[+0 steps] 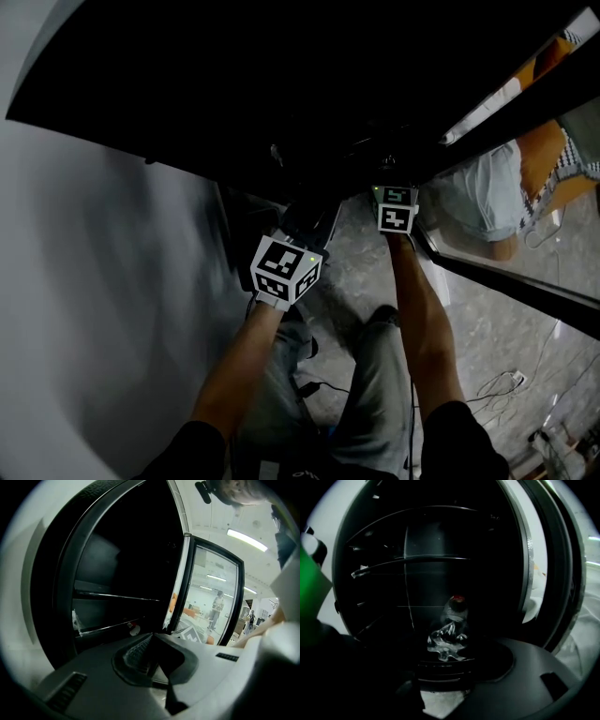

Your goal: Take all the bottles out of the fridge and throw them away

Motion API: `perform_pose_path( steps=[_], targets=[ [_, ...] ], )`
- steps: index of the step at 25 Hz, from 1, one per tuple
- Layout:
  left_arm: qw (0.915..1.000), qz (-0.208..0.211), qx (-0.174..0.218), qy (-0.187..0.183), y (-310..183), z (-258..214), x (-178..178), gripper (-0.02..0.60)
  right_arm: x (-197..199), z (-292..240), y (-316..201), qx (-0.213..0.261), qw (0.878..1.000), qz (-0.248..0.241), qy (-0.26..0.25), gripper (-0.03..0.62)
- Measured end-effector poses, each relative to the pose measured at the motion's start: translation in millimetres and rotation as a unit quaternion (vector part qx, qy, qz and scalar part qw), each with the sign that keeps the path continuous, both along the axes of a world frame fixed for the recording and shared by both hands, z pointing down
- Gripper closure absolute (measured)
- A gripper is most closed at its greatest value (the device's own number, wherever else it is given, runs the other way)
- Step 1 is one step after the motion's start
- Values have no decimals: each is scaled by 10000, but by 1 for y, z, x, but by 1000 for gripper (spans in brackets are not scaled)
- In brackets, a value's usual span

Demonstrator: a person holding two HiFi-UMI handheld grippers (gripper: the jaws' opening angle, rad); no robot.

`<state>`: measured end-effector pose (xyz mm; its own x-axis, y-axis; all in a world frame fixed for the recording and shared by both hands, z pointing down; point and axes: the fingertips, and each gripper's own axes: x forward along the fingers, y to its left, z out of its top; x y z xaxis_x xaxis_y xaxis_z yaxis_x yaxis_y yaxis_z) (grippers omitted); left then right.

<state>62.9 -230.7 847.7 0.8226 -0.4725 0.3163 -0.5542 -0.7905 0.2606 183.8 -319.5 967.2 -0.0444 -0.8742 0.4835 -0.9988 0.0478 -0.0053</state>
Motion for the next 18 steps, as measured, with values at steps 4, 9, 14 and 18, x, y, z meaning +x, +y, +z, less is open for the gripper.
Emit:
perform_pose_path(
  steps=[4, 9, 14, 18],
  targets=[
    [10000, 1, -18, -8, 0, 1, 3, 583, 4, -1, 10, -3, 10000, 44, -69, 284],
    [10000, 9, -40, 5, 6, -2, 6, 583, 10, 2, 24, -97, 9998, 109, -130, 286],
    [9999, 17, -100, -19, 21, -15, 3, 583, 10, -8, 47, -144, 9996, 145, -171, 287],
    [9999, 3, -116, -25, 35, -43, -2, 583, 7, -35, 66, -197, 9996, 110, -170, 289]
  ],
)
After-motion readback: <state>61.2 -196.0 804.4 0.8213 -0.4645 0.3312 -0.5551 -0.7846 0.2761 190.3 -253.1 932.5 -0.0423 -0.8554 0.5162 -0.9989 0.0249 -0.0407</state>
